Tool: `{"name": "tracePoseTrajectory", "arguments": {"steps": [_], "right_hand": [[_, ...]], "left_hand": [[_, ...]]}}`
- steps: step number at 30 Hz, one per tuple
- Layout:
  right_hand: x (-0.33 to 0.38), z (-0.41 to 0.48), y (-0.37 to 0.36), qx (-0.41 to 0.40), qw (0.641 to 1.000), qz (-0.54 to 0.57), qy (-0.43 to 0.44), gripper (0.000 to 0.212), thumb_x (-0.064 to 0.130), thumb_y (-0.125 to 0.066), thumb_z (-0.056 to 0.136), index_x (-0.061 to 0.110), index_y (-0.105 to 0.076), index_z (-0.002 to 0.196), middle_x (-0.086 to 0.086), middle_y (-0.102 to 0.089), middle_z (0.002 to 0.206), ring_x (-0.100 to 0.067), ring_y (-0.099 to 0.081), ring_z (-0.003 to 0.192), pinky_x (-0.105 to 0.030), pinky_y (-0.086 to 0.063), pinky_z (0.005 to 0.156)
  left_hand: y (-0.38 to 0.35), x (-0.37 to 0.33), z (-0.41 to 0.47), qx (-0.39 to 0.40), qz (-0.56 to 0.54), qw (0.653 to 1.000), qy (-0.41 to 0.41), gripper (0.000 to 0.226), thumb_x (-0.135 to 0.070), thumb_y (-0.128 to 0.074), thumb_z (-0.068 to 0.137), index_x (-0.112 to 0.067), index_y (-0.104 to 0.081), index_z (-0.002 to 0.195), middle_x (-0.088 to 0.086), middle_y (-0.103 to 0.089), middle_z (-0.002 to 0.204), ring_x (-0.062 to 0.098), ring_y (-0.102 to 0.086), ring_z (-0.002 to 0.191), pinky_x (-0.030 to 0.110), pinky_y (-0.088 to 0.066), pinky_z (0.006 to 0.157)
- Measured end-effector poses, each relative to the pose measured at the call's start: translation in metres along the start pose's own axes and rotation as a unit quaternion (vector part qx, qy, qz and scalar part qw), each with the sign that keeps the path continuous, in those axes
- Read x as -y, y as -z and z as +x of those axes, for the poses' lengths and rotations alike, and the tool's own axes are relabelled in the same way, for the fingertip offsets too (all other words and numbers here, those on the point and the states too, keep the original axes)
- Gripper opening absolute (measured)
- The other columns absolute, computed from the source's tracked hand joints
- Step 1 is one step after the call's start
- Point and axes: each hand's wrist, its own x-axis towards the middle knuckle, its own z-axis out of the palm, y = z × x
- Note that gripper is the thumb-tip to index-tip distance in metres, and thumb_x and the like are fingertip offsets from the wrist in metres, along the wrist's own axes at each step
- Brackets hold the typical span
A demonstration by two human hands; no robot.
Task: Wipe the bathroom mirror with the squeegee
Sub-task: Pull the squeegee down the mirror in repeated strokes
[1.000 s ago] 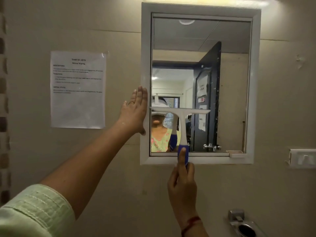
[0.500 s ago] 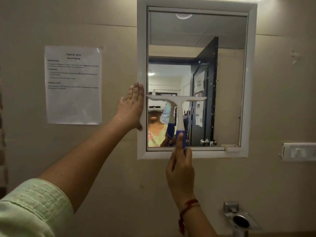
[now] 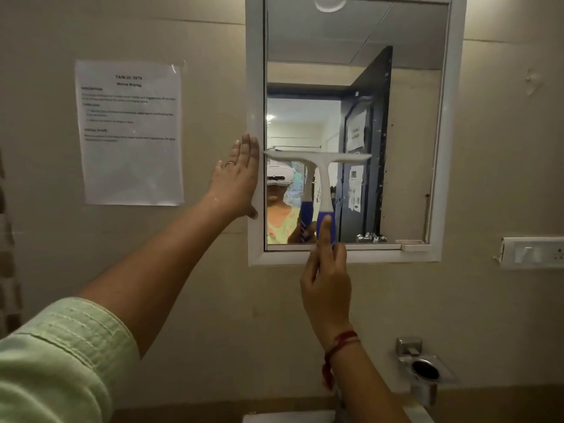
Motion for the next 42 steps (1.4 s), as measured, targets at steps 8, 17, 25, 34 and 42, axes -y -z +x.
{"name": "tracePoseTrajectory", "arguments": {"steps": [8,17,25,34,42], "right_hand": [[-0.009,-0.063,0.009,0.036,0.999,0.013,-0.027,0.059,0.027,-0.032,0.092,0.032,-0.007,0.144,0.002,-0.042,0.091,-0.003,-0.039,0.05,-0.007,-0.039,0.05],[0.0,-0.026,-0.003,0.015,0.999,0.006,-0.029,0.063,0.017,-0.041,0.094,0.033,-0.005,0.143,-0.006,-0.047,0.092,-0.004,-0.039,0.052,-0.01,-0.039,0.05],[0.007,-0.062,0.001,0.018,0.998,0.013,-0.057,0.058,0.029,-0.032,0.093,0.033,-0.006,0.144,0.001,-0.044,0.091,-0.001,-0.039,0.049,-0.005,-0.037,0.046],[0.004,-0.042,-0.004,0.022,0.999,-0.004,-0.048,0.065,0.017,-0.043,0.093,0.031,-0.005,0.144,-0.003,-0.046,0.091,-0.001,-0.038,0.051,-0.005,-0.035,0.05],[-0.001,-0.083,0.01,0.043,0.996,-0.002,-0.074,0.063,0.02,-0.042,0.093,0.031,-0.007,0.144,-0.001,-0.046,0.09,-0.002,-0.039,0.048,-0.004,-0.035,0.046]], "left_hand": [[-0.011,-0.003,-0.01,0.008,-0.008,1.0,0.0,0.14,-0.04,-0.082,0.061,-0.006,0.03,0.14,0.012,0.03,0.152,0.028,0.016,0.143,0.048,-0.013,0.117],[-0.014,-0.002,-0.01,0.001,-0.012,1.0,-0.003,0.143,-0.041,-0.083,0.059,-0.007,0.031,0.139,0.011,0.031,0.151,0.029,0.017,0.143,0.049,-0.014,0.117],[-0.017,-0.003,-0.015,0.007,-0.015,1.0,-0.005,0.146,-0.04,-0.084,0.056,-0.007,0.031,0.14,0.01,0.031,0.151,0.028,0.017,0.143,0.049,-0.012,0.116],[-0.017,-0.005,-0.015,0.004,-0.009,1.0,-0.003,0.147,-0.041,-0.085,0.055,-0.007,0.03,0.14,0.011,0.031,0.151,0.029,0.017,0.143,0.049,-0.013,0.116],[-0.015,-0.005,-0.016,0.012,-0.009,1.0,-0.005,0.147,-0.04,-0.085,0.055,-0.006,0.03,0.14,0.011,0.032,0.151,0.028,0.018,0.143,0.05,-0.014,0.117]]}}
